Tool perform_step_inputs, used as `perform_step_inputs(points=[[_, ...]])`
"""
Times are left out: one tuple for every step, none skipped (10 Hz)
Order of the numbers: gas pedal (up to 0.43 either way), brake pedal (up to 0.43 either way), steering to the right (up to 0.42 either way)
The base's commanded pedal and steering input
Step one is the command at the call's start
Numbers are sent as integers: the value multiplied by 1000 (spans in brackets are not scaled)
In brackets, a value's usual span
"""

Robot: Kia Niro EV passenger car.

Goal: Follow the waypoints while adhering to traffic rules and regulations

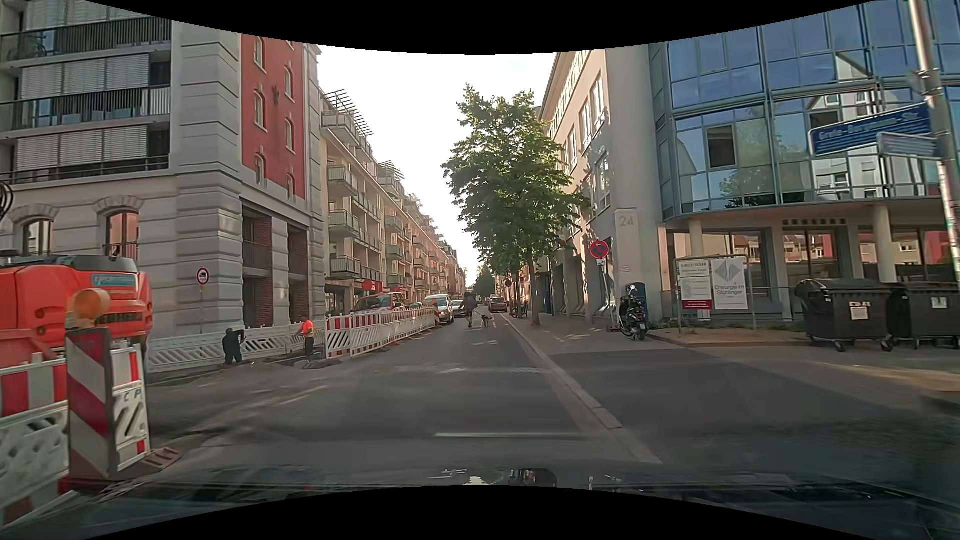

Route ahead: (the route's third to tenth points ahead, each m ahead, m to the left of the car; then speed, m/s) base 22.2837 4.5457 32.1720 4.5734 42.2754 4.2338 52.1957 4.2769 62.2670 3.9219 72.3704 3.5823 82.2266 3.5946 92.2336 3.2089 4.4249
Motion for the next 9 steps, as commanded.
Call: perform_step_inputs(points=[[79,0,-38],[79,0,-36],[79,0,-35],[67,0,-31],[59,0,-24],[59,0,-12],[59,0,-4],[47,0,-1],[47,0,-1]])
